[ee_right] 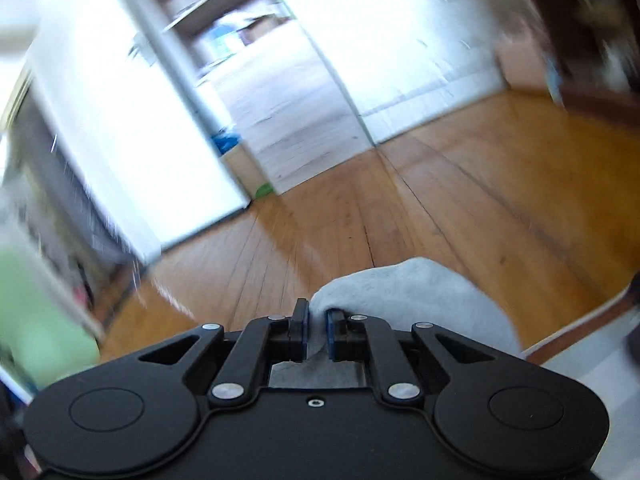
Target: Fold clothes
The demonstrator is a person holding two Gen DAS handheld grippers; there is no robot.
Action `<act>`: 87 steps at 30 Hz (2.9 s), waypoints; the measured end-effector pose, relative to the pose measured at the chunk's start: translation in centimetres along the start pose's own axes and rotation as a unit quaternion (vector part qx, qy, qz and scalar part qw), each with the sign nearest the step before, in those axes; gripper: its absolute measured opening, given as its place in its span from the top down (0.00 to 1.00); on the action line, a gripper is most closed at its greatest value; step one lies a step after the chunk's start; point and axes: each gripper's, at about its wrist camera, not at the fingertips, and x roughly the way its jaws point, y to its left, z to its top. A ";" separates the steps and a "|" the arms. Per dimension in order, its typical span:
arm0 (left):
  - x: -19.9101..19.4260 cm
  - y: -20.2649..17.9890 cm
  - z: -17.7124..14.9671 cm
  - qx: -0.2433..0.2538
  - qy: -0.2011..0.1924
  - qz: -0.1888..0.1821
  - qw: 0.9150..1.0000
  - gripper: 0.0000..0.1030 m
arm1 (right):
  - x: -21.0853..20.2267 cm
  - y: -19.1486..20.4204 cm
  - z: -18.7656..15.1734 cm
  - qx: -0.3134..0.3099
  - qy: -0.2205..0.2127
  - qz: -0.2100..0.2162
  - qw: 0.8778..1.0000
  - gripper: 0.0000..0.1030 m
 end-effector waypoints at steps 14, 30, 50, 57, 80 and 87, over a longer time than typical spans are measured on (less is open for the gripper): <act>0.5 1.5 12.5 0.031 -0.041 -0.032 0.998 0.95 | 3.2 5.6 8.7 -0.158 0.031 0.025 0.987 0.91; 18.3 3.2 0.6 -0.130 0.173 0.030 0.976 0.35 | 13.8 0.3 -2.0 -0.013 0.080 -0.077 0.994 0.37; 17.1 2.7 -1.4 -0.060 0.232 0.063 0.969 0.38 | 9.4 -4.3 -9.5 0.321 0.264 -0.046 0.908 0.33; 19.6 1.4 -2.0 -0.014 0.200 0.089 0.976 0.83 | 11.0 1.1 -6.9 0.087 0.142 -0.089 0.982 0.97; 19.3 1.5 -0.4 -0.003 0.204 0.069 0.977 0.43 | 11.3 -2.6 -3.2 0.045 0.233 0.002 0.971 0.46; 20.0 1.6 -1.1 0.021 0.214 0.039 0.976 0.43 | 13.7 3.8 -7.6 -0.165 0.307 -0.075 0.934 0.33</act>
